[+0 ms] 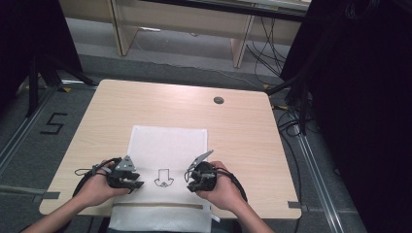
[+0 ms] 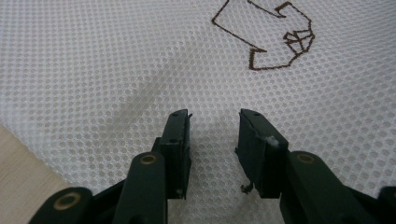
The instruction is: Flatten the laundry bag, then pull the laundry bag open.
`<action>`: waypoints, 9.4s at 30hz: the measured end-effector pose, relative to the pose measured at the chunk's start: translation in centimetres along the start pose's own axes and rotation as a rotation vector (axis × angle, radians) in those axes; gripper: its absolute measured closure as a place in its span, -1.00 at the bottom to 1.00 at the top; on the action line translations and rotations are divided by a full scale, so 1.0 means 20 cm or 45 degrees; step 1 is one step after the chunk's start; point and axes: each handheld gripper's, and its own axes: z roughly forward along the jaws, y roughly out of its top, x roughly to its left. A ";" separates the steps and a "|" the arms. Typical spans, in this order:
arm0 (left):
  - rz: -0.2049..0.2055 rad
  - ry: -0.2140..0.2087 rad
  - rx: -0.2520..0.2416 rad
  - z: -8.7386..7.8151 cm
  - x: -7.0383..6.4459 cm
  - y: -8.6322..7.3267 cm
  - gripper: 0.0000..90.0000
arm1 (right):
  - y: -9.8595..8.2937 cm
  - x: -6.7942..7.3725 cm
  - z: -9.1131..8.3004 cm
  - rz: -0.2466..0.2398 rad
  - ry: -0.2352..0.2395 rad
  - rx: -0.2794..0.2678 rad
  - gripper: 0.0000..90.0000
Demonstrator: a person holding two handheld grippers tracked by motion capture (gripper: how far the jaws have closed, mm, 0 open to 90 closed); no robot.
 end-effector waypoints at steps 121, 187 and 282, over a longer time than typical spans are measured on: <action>0.049 -0.122 -0.328 0.08 -0.16 0.19 0.15 | -0.30 -0.24 -0.14 0.338 -0.241 -0.167 1.00; 0.277 -0.357 -0.193 0.47 -0.53 0.54 0.63 | -0.29 -0.17 -0.01 0.365 -0.114 0.007 1.00; 0.299 -0.308 -0.150 0.39 -0.53 0.53 0.81 | -0.27 -0.15 0.01 0.423 -0.118 0.001 1.00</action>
